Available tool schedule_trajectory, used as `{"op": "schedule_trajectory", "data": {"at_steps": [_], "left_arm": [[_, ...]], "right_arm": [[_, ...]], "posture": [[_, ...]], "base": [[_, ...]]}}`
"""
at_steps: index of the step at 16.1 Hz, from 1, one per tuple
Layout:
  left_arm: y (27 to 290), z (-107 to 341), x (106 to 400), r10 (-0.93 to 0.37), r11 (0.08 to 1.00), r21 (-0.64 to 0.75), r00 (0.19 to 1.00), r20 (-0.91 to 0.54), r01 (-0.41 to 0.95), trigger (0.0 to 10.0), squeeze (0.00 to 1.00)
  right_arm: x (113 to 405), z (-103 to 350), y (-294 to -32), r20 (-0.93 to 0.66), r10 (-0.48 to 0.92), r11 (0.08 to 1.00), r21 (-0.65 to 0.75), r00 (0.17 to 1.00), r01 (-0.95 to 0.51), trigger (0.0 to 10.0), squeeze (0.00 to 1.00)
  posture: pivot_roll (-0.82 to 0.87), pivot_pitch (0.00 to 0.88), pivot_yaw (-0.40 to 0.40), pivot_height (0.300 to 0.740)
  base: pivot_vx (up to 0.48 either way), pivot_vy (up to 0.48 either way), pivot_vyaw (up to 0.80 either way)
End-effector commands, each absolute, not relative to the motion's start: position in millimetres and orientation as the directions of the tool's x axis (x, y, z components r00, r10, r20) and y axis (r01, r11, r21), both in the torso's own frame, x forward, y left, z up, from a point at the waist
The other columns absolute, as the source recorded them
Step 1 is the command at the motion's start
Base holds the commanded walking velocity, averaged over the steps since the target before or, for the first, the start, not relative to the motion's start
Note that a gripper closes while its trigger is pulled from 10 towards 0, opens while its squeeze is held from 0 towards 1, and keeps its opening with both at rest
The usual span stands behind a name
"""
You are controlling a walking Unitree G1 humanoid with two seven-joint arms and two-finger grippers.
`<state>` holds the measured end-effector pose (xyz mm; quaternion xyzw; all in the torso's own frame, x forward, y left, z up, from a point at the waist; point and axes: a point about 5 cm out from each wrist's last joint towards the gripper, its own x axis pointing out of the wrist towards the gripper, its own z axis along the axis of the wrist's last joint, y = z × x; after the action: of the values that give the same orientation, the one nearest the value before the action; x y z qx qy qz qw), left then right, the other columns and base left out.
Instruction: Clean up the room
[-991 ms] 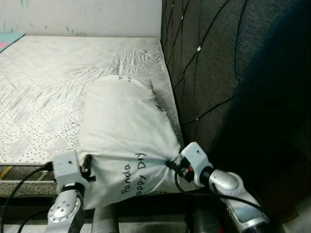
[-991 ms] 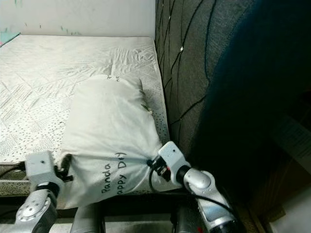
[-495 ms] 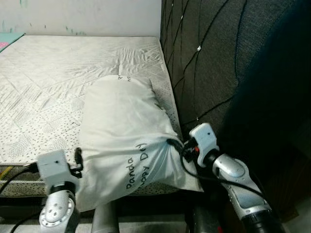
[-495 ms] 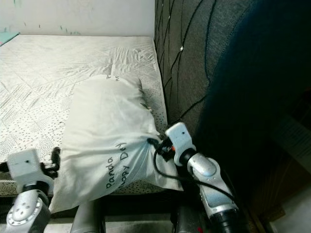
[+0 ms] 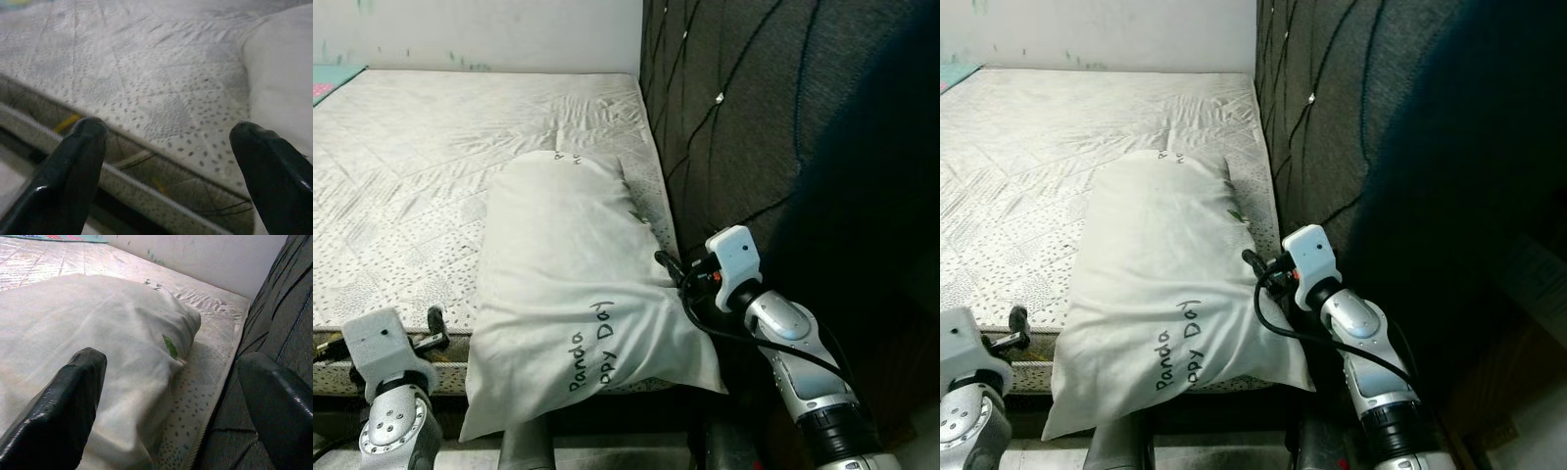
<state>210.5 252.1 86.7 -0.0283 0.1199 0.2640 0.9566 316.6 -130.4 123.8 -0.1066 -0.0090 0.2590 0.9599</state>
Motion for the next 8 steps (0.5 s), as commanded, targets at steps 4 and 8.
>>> {"op": "schedule_trajectory", "data": {"at_steps": [4, 8], "left_arm": [[258, 69, 227, 0.348, 0.897, -0.122, 0.851, -0.394, -0.424, 10.0, 1.0], [265, 62, 248, 0.228, 0.924, -0.194, 0.88, -0.417, -0.331, 10.0, 1.0]], "right_arm": [[321, 136, -131, 0.006, 0.497, 0.846, -0.226, 0.868, -0.483, 10.0, 1.0], [319, 143, -131, 0.026, 0.5, 0.843, -0.242, 0.865, -0.48, 10.0, 1.0]], "posture": [[-0.08, 0.0, -0.034, 0.57], [-0.11, 0.0, -0.034, 0.57]], "base": [[0.0, 0.0, 0.0], [0.0, 0.0, 0.0]]}}
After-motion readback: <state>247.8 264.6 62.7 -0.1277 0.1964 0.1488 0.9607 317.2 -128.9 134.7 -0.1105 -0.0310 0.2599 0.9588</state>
